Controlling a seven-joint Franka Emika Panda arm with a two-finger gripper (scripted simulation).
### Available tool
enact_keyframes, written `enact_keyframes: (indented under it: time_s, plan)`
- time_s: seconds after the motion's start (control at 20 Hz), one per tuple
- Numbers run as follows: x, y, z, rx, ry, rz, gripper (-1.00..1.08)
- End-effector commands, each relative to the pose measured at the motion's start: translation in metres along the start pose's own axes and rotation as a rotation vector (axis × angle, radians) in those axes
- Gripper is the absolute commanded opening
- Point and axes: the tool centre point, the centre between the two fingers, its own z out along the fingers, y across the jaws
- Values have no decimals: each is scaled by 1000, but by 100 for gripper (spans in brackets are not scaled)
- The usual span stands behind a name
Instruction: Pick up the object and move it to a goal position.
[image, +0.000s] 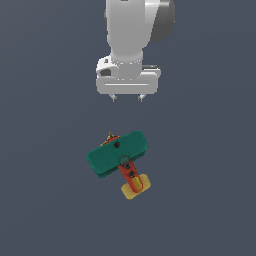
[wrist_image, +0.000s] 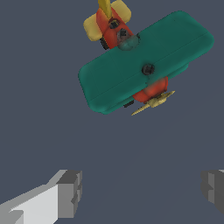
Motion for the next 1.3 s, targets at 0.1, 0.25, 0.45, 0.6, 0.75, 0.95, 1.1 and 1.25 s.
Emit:
enact_keyframes:
  time_s: [0.1, 0.25, 0.45, 0.6, 0.75, 0.95, 1.1, 1.25]
  plan:
    - [0, -1, 0, 0, -1, -2, 28]
    - [0, -3, -1, 0, -4, -8, 28]
    - [1, -4, -5, 0, 1, -16, 28]
    - [4, -2, -10, -1, 14, -18, 28]
    - [6, -2, -15, 0, 28, -21, 28]
    - [8, -7, -21, 2, 41, -34, 28]
    - [9, -14, -25, 4, 48, -51, 28]
    - [9, -18, -28, 3, 53, -64, 28]
